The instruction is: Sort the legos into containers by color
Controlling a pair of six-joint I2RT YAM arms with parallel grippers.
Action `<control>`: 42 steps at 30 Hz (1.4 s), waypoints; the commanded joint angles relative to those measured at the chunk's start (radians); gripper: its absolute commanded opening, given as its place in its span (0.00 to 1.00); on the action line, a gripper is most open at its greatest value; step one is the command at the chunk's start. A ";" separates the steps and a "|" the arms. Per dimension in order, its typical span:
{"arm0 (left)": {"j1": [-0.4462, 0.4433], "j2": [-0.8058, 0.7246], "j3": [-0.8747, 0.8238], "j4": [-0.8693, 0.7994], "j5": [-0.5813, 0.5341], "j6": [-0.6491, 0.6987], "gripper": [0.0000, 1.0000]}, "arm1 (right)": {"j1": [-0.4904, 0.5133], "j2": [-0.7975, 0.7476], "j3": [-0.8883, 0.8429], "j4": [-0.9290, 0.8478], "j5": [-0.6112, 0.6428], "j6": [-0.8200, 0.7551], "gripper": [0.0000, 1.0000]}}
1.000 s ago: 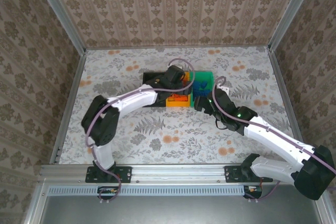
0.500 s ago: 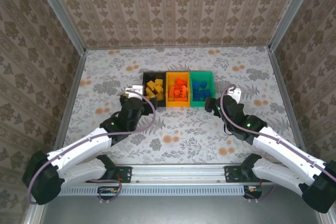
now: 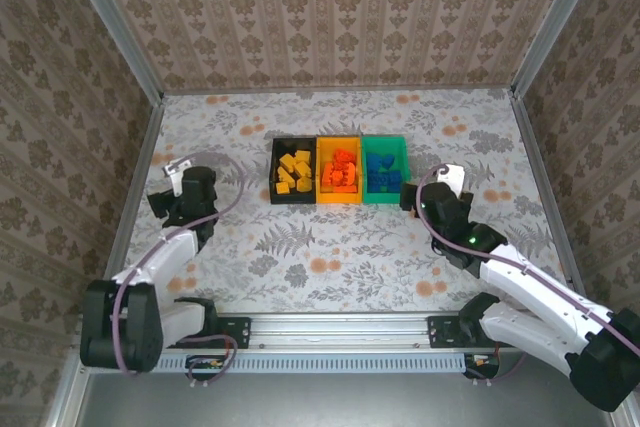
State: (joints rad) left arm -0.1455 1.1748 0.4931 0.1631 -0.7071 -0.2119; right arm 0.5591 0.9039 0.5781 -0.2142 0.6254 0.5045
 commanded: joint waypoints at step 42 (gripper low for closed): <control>0.094 0.364 -0.115 0.750 0.464 0.223 1.00 | -0.521 0.625 -0.193 1.113 -0.395 -0.435 1.00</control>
State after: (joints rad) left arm -0.0452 1.5383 0.3862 0.8833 -0.2356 0.0090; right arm 0.0425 1.5345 0.3679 0.8566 0.2523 0.0799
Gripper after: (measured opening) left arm 0.997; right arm 0.999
